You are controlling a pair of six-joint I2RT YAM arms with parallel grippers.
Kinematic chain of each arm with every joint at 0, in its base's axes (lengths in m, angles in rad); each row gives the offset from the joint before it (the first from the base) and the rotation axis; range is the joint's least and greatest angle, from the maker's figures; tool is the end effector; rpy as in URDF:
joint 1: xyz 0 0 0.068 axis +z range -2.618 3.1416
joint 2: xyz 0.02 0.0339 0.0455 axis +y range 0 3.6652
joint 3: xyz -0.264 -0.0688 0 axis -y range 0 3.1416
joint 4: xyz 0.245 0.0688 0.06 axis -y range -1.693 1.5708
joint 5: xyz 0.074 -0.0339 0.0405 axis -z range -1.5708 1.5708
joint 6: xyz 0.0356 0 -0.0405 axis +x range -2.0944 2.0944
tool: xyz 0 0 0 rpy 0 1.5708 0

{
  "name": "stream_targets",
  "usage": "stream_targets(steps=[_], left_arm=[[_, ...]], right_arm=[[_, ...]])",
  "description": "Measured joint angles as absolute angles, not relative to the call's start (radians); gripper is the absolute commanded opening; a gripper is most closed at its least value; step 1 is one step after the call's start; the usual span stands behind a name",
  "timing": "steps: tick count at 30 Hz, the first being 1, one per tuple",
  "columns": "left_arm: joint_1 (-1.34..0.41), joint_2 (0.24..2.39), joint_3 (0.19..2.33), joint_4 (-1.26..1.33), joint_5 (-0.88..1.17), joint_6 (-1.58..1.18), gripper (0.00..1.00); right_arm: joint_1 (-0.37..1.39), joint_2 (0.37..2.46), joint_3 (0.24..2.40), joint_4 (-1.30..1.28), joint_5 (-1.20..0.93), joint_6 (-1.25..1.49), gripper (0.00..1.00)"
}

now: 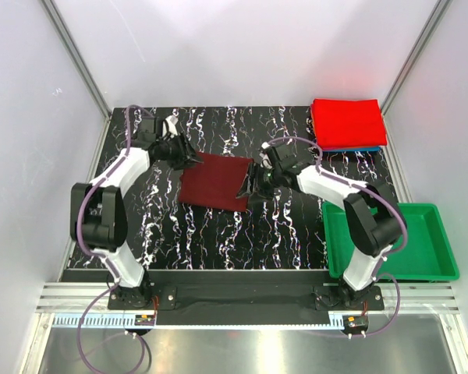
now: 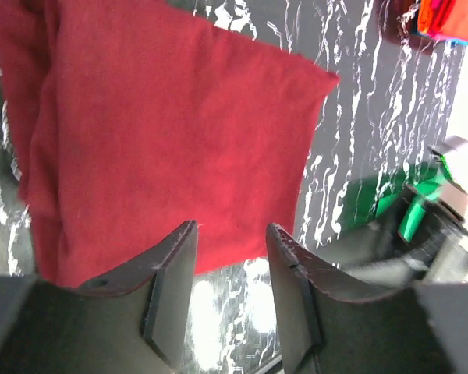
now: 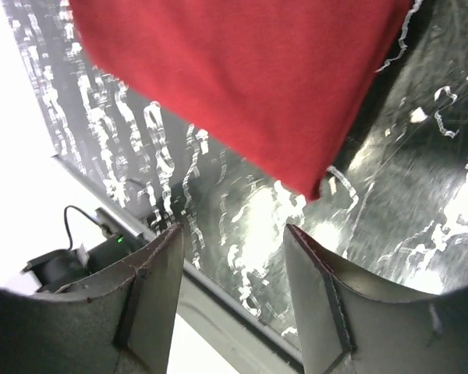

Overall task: Fold and stack the t-shirts
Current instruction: Fold the tshirt

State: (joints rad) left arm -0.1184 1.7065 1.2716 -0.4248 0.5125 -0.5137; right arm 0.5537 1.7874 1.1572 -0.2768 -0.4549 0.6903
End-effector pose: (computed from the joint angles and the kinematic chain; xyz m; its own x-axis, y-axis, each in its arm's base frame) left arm 0.3671 -0.0612 0.2467 -0.8620 -0.3287 -0.3859 -0.0033 0.7648 -0.6443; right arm 0.3110 0.2107 0.1919 -0.9640 0.0765 -0.2547 -0.1151 0.7431 0.6592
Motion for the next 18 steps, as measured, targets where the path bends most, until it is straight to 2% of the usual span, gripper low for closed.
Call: stream_targets(steps=[1,3,4,5,8,13,18], left_arm=[[-0.118,1.729,1.281,-0.408,0.519,-0.515,0.44],[-0.112,1.796,1.310,-0.379,0.528,-0.517,0.43],[-0.110,1.826,1.327,-0.368,0.532,-0.517,0.43],[-0.109,1.872,1.349,-0.355,0.535,-0.517,0.43],[-0.105,2.017,1.435,-0.342,0.541,-0.514,0.42],[-0.096,2.190,1.572,-0.352,0.554,-0.503,0.42],[-0.070,2.214,1.629,-0.334,0.580,-0.506,0.42]], right_arm=[[0.554,1.769,1.159,-0.286,-0.455,0.689,0.60],[0.551,1.754,1.175,-0.303,-0.460,0.681,0.47],[0.550,1.755,1.185,-0.305,-0.465,0.680,0.38],[0.547,1.763,1.199,-0.307,-0.474,0.673,0.20],[0.523,1.831,1.284,-0.305,-0.522,0.659,0.05],[0.448,2.036,1.481,-0.259,-0.587,0.644,0.04],[0.385,2.250,1.647,-0.227,-0.630,0.641,0.05]])
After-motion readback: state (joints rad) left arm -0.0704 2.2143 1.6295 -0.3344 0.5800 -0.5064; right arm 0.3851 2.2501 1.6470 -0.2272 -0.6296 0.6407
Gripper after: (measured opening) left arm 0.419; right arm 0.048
